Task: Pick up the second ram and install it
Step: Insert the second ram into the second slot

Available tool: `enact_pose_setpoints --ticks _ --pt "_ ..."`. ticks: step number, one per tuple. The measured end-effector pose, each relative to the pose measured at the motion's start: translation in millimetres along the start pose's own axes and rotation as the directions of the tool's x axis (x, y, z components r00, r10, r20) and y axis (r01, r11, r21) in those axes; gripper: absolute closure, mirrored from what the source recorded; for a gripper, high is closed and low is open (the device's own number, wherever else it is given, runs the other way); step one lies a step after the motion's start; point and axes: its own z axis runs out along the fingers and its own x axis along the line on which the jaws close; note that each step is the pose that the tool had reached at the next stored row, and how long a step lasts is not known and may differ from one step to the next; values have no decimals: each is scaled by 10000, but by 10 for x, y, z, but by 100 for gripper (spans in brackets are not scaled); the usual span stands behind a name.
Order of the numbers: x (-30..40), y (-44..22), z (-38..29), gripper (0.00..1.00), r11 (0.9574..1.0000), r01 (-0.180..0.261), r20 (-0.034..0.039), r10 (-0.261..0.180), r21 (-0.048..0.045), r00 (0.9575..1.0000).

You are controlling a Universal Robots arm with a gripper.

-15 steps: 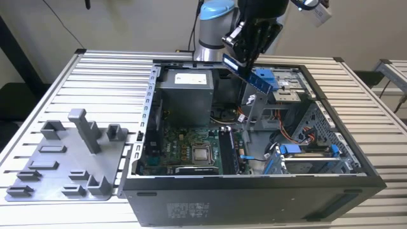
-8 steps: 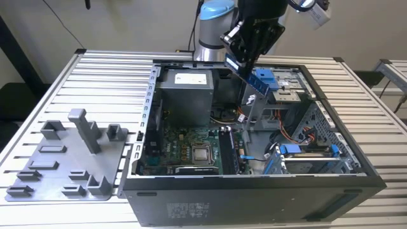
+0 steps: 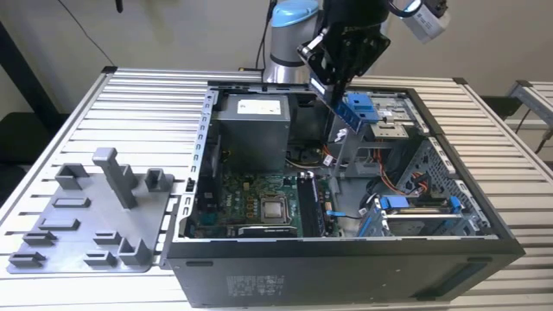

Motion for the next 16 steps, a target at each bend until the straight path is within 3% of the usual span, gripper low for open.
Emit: enact_pose_setpoints --ticks 8,16 --pt "0 0 6 86 9964 -852 31 852 23 9964" --pt "1 -1 12 86 9859 -1675 65 1675 42 9859"
